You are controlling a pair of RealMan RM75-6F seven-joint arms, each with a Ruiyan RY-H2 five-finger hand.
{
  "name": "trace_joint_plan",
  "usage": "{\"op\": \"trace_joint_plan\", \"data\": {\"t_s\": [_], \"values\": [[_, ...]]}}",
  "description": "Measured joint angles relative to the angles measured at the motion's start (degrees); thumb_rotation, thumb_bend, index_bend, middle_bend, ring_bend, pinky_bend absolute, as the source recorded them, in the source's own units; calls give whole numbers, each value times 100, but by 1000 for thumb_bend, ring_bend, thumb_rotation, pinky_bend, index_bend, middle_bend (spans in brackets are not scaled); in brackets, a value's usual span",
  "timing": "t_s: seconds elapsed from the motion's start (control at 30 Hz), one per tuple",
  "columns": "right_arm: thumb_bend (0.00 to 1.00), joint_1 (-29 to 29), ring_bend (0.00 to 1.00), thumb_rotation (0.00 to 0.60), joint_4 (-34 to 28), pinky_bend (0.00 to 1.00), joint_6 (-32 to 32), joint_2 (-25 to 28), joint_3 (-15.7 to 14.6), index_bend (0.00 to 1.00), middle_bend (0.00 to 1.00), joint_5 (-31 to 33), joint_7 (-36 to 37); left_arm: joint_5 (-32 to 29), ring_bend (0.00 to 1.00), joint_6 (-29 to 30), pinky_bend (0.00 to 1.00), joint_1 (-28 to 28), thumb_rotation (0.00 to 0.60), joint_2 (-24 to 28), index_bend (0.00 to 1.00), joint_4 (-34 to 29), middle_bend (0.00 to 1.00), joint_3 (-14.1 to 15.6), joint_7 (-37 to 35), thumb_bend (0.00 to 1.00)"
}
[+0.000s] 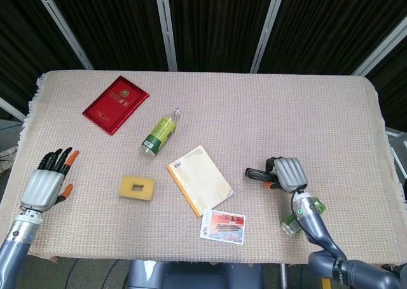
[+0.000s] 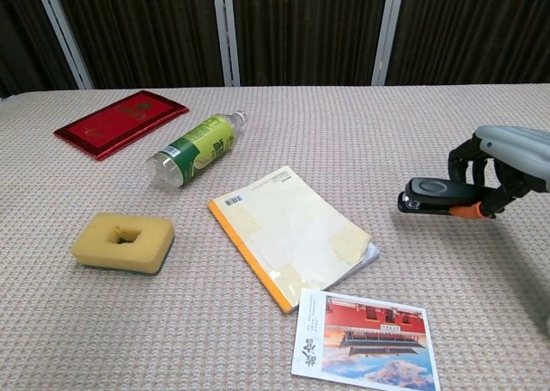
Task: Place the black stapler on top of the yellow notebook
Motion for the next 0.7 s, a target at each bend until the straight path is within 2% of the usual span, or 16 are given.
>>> {"op": "trace_joint_plan", "data": {"t_s": [0.37, 0.53, 0.7], "values": [[232, 18, 521, 600, -1701, 698, 311, 339, 175, 711, 522, 306, -775, 51, 0, -56, 100, -53, 600, -7, 0, 5, 0, 31, -62, 374], [231, 147, 521, 600, -2133, 698, 345, 179, 195, 711, 523, 578, -1297, 62, 0, -138, 101, -93, 600, -33, 0, 46, 0, 59, -90, 372], [231, 309, 521, 600, -2250, 698, 352, -202, 174, 711, 523, 864, -1684, 44, 0, -205, 101, -125, 600, -57, 0, 102, 0, 70, -133, 373]]}}
